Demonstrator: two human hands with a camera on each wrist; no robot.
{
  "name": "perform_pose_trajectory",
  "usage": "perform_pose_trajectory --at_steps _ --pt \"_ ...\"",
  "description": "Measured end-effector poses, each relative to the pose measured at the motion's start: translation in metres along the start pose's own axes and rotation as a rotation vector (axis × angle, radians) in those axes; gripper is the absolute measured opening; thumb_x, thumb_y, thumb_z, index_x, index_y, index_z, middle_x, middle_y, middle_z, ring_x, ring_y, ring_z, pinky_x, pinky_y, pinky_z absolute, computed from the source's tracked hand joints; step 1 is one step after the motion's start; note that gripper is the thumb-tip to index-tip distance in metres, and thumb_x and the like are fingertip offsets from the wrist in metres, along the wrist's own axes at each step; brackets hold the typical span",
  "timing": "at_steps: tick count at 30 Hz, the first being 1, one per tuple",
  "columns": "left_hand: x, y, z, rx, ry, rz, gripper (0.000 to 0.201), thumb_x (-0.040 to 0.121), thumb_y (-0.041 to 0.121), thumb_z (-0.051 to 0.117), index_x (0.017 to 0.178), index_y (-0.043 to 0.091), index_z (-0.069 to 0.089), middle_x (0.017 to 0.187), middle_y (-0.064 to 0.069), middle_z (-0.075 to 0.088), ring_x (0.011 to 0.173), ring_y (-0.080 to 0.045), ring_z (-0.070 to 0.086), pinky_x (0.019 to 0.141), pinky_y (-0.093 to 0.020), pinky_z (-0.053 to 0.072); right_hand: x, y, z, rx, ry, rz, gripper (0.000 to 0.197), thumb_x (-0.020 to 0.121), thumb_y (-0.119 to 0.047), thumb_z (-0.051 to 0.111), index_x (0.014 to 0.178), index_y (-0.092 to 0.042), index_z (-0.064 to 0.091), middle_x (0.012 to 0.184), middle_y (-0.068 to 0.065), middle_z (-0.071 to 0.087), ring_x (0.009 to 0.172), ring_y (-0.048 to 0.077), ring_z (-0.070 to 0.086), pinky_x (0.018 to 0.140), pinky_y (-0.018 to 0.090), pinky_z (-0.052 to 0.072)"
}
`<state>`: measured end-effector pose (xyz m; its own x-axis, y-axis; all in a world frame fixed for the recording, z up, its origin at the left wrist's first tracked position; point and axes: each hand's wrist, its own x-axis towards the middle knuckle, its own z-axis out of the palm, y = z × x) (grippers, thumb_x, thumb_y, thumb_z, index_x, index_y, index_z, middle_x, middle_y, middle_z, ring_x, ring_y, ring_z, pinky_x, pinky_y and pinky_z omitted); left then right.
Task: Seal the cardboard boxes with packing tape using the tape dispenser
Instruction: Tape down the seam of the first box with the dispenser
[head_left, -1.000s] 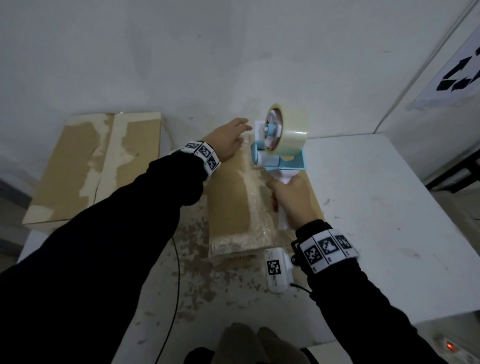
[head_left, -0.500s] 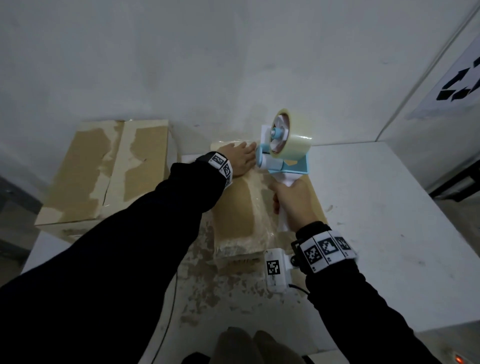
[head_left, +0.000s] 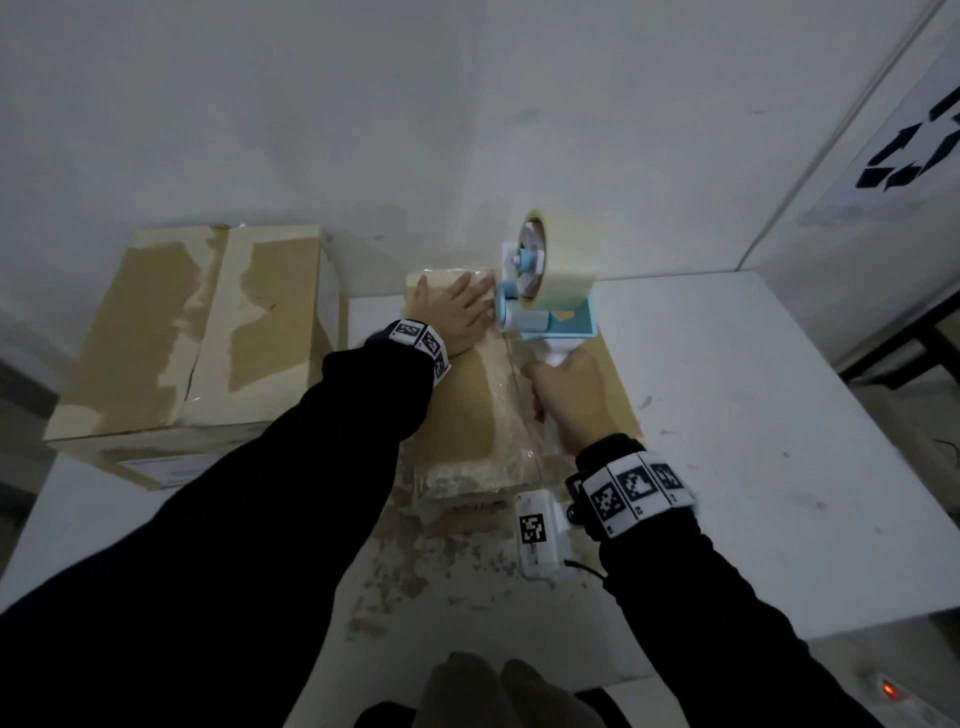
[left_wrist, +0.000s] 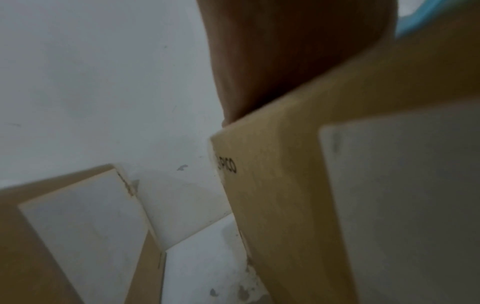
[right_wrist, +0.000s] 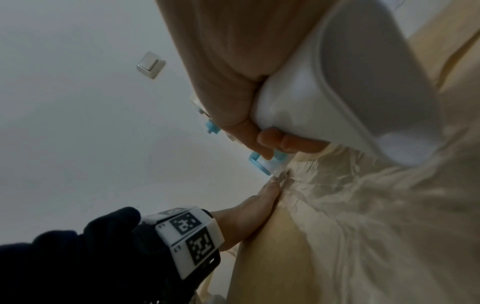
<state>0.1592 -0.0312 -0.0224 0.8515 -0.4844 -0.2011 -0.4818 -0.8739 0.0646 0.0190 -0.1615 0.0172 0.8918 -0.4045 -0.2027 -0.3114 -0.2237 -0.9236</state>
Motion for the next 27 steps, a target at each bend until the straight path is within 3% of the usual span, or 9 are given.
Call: perform_pose_trajectory --at_steps 3,9,14,21,25,27 --pt "0.000 0.002 0.002 0.020 0.013 -0.009 0.049 0.101 0.038 0.013 0.149 0.030 0.011 0.158 0.014 -0.002 0.146 -0.012 -0.001 0.112 -0.062 -0.002 -0.002 0.000 0.000 -0.015 -0.003 0.004 0.017 0.080 -0.011 0.059 0.064 -0.006 0.054 0.055 0.008 0.053 0.042 0.019 0.048 0.040 0.023 0.038" --pt "-0.001 0.006 -0.001 0.072 0.008 -0.032 0.049 0.101 0.035 0.013 0.149 0.027 0.015 0.158 0.012 0.000 0.146 -0.014 0.002 0.111 -0.062 0.000 -0.010 -0.003 -0.001 0.033 0.002 0.006 0.027 0.081 -0.008 0.059 0.056 -0.011 0.050 0.049 0.005 0.050 0.039 0.019 0.046 0.043 0.025 0.038" --pt "-0.001 0.008 -0.001 0.195 -0.018 -0.018 0.054 0.100 0.040 0.018 0.149 0.022 0.010 0.159 0.004 -0.001 0.146 -0.021 0.003 0.112 -0.062 0.004 -0.017 -0.001 0.000 0.019 0.001 0.007 0.025 0.081 -0.008 0.059 0.058 -0.011 0.050 0.051 0.005 0.051 0.041 0.020 0.047 0.043 0.026 0.039" --pt "-0.002 0.006 -0.001 0.226 -0.040 -0.019 0.063 0.097 0.044 0.024 0.150 0.017 0.001 0.159 -0.001 -0.004 0.147 -0.022 -0.001 0.117 -0.051 0.005 -0.030 0.002 0.000 0.027 0.001 0.001 0.020 0.081 -0.008 0.058 0.063 -0.011 0.051 0.057 0.008 0.052 0.043 0.020 0.047 0.040 0.022 0.036" --pt "-0.008 0.010 -0.004 0.061 0.018 -0.043 0.051 0.099 0.038 0.019 0.149 0.027 0.013 0.159 0.006 0.003 0.147 -0.018 0.002 0.114 -0.058 -0.002 -0.051 0.013 -0.008 0.091 -0.012 0.011 0.024 0.081 -0.006 0.057 0.060 -0.013 0.048 0.051 0.004 0.046 0.042 0.020 0.044 0.040 0.022 0.036" --pt "-0.006 0.010 -0.008 0.061 -0.016 -0.048 0.048 0.100 0.041 0.015 0.148 0.037 0.009 0.158 0.011 -0.001 0.147 -0.016 0.000 0.112 -0.061 -0.003 -0.063 0.022 -0.016 0.135 -0.011 0.036 0.026 0.080 -0.006 0.058 0.058 -0.013 0.048 0.046 0.002 0.044 0.041 0.021 0.043 0.045 0.027 0.038"
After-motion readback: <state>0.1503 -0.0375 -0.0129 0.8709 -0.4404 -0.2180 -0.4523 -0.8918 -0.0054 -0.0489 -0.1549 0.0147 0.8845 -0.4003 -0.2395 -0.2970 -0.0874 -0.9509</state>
